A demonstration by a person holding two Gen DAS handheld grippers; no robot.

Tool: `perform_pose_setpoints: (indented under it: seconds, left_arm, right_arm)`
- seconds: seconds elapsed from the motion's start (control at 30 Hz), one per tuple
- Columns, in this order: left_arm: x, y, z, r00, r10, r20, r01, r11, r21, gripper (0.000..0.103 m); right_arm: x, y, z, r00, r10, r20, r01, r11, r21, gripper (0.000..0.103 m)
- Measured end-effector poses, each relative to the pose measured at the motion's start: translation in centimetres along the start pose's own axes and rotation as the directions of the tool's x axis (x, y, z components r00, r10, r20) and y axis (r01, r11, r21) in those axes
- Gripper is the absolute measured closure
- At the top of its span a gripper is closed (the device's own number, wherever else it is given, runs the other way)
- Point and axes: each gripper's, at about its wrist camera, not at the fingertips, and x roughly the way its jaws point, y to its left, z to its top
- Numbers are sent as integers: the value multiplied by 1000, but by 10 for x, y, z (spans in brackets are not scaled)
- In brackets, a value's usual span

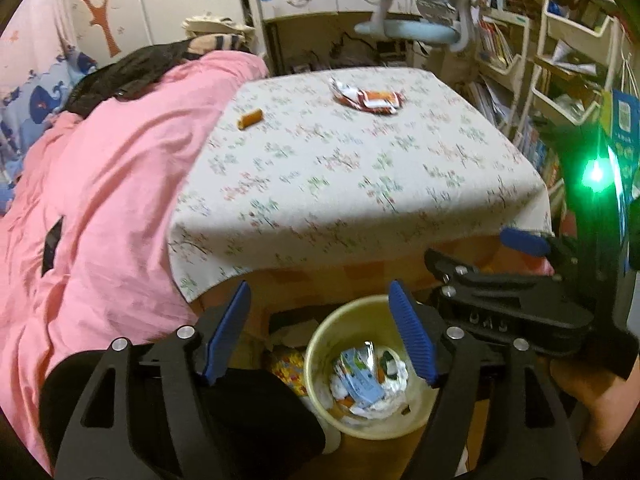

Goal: Collect trash
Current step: 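Move both open tools back toward the remaining trash on the table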

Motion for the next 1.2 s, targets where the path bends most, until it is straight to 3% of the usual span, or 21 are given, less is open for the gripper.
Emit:
perform_pose_setpoints:
  seconds: [0.37,0.77,1.2]
  left_arm:
    - [-19,33,15,991,101,82,-90,988,-129,24]
    - [-37,60,29,980,166,113,-139,966,-217,22]
    - [-58,103,39,945,294,143,-234,914,-333,15]
  right_arm:
    - [-2,3,-1,1000,4,16,-4,1000,-11,12]
    - [-2,8,-1,1000,8,30,-7,999,-31,12]
    - [-1,14,-1,999,16,33,-15,999,-47,11]
